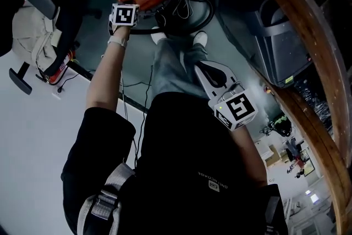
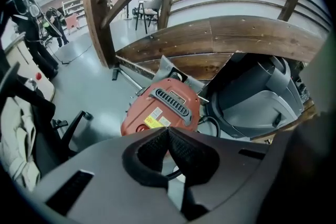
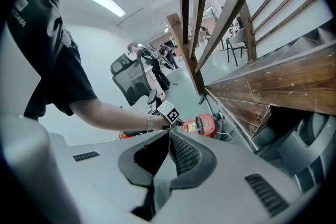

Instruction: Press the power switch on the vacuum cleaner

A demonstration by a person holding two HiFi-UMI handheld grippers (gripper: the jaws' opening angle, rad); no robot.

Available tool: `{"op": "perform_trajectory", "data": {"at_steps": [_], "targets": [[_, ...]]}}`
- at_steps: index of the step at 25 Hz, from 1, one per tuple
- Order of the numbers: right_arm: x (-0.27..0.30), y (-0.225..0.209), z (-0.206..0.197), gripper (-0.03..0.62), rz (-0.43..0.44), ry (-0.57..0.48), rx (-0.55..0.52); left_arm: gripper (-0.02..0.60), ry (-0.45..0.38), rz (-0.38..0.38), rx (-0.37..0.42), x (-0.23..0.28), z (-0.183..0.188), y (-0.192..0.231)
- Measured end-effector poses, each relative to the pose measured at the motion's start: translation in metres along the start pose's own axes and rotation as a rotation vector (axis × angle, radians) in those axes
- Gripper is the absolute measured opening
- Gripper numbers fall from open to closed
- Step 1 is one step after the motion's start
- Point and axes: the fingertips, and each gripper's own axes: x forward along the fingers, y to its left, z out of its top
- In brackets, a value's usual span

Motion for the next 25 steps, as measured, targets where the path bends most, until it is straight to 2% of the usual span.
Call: {"op": "perform_trajectory", "data": {"at_steps": [12, 19, 25], "targets": [[-0.052, -0.003, 0.039, 0.029, -0.024, -0.104, -0.035, 0.015, -0.103, 0.004, 0.086, -0.099, 0.05, -0.076], [-0.092, -0.007, 0.069, 0.03, -0.048, -0.193, -0.056, 0.015, -0.221, -0.005, 0.12, -0.183, 0.095, -0.116], [-0.126, -0.004, 0.082, 0.029, -0.042, -0.262, -0.076, 0.015, -0.298, -0.012, 0.189, -0.249, 0.114, -0.166]]}}
